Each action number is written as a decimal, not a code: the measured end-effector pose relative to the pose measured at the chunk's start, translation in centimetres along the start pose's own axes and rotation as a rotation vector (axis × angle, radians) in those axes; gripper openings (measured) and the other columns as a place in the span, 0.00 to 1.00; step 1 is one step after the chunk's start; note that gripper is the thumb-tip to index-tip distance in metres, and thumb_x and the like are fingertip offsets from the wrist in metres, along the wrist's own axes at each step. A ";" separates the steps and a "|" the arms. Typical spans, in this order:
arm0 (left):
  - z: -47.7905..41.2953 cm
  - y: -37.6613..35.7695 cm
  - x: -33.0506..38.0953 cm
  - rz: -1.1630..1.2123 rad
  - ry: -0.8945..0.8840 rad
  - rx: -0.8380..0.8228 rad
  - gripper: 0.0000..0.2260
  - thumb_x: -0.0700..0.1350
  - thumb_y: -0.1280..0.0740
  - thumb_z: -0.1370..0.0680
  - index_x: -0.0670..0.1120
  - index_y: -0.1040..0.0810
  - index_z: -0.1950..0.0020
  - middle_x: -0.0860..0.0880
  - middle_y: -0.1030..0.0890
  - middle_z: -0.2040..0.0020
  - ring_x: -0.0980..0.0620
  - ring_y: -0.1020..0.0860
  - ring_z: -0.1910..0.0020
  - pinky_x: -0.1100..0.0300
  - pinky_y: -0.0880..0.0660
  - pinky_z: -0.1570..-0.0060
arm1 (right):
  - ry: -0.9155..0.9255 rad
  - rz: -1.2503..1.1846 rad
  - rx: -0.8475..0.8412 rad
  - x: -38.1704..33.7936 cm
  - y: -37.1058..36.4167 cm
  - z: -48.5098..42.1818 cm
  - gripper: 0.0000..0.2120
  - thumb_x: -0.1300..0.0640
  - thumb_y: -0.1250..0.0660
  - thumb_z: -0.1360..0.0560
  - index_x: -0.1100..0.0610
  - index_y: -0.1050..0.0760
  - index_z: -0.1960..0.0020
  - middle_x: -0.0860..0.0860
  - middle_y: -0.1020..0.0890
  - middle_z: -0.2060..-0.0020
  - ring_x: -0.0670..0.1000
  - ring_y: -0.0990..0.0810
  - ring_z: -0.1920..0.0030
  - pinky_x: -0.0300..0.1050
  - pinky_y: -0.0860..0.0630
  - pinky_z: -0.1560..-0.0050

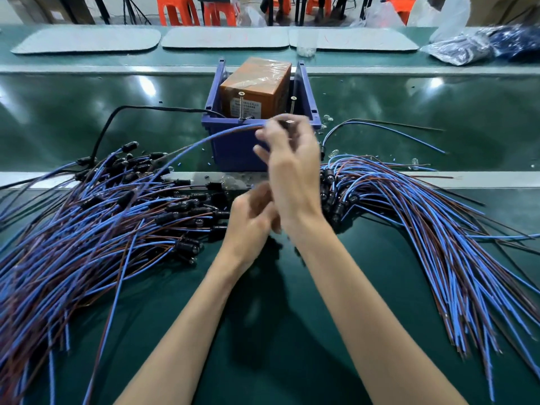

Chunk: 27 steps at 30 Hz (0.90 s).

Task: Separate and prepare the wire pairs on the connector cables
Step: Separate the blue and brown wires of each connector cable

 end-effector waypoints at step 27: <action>-0.7 1.5 -0.1 0.554 0.103 0.144 0.06 0.45 0.35 0.29 0.44 0.23 0.56 0.54 0.18 0.66 0.61 0.22 0.70 0.69 0.26 0.66 | -0.031 0.431 -0.158 -0.6 4.6 -3.1 0.14 0.48 0.22 0.34 0.53 0.25 0.68 0.41 0.34 0.79 0.42 0.36 0.74 0.35 0.36 0.68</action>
Point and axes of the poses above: each hand's wrist, its own z-axis away from the middle knuckle, its own y-axis out of the back of the hand, x = y × z, the point moved 8 cm from there along -z, towards the middle knuckle
